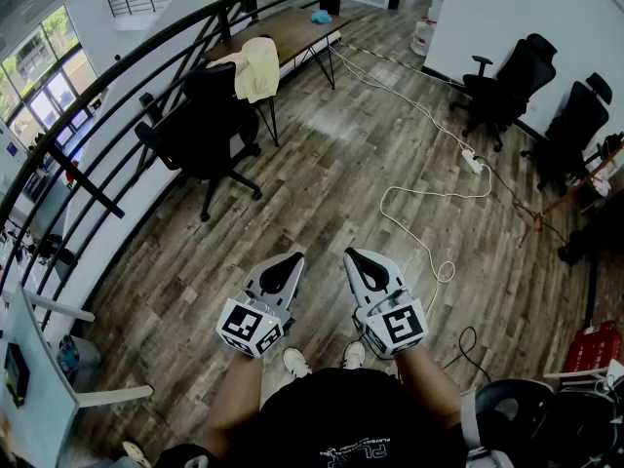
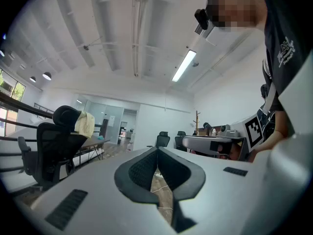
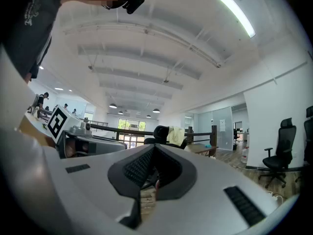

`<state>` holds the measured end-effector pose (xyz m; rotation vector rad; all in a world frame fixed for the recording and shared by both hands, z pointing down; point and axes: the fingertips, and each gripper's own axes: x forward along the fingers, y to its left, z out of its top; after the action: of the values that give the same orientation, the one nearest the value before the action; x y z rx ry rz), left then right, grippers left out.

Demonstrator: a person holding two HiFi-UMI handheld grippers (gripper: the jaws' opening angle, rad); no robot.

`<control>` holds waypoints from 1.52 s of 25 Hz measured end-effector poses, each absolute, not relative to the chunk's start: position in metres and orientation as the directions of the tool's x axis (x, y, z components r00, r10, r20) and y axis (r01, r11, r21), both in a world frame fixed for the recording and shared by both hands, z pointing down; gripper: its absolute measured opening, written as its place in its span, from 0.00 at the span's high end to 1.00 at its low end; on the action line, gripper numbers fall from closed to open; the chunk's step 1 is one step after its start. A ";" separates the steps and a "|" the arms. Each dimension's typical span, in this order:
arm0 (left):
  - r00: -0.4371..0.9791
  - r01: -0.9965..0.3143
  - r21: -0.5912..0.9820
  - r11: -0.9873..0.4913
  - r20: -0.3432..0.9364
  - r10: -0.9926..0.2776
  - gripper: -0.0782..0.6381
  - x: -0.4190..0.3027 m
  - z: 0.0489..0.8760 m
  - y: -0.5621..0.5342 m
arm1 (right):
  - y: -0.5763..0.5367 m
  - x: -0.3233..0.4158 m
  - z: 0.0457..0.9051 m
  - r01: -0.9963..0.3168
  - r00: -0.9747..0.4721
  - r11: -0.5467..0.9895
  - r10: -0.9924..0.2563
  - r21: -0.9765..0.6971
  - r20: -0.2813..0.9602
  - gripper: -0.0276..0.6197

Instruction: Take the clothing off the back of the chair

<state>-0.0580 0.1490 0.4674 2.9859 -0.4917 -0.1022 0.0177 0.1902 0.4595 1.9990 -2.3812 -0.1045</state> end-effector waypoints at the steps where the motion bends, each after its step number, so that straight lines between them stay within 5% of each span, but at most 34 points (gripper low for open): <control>1: 0.945 -0.316 0.122 -0.941 -0.046 -0.323 0.87 -0.056 0.467 0.152 | 0.192 0.020 0.460 -0.983 -0.171 0.169 -0.985 0.065 -0.020 0.93; 38: 0.946 -0.317 0.150 -0.936 -0.023 -0.324 0.87 -0.118 0.484 0.100 | 0.147 -0.026 0.480 -0.993 -0.105 0.104 -0.994 -0.059 0.015 0.93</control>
<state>-0.1183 0.1003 0.4840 2.9560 -0.4896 -0.0707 -0.0261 0.1470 0.4795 2.1205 -2.3546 0.0852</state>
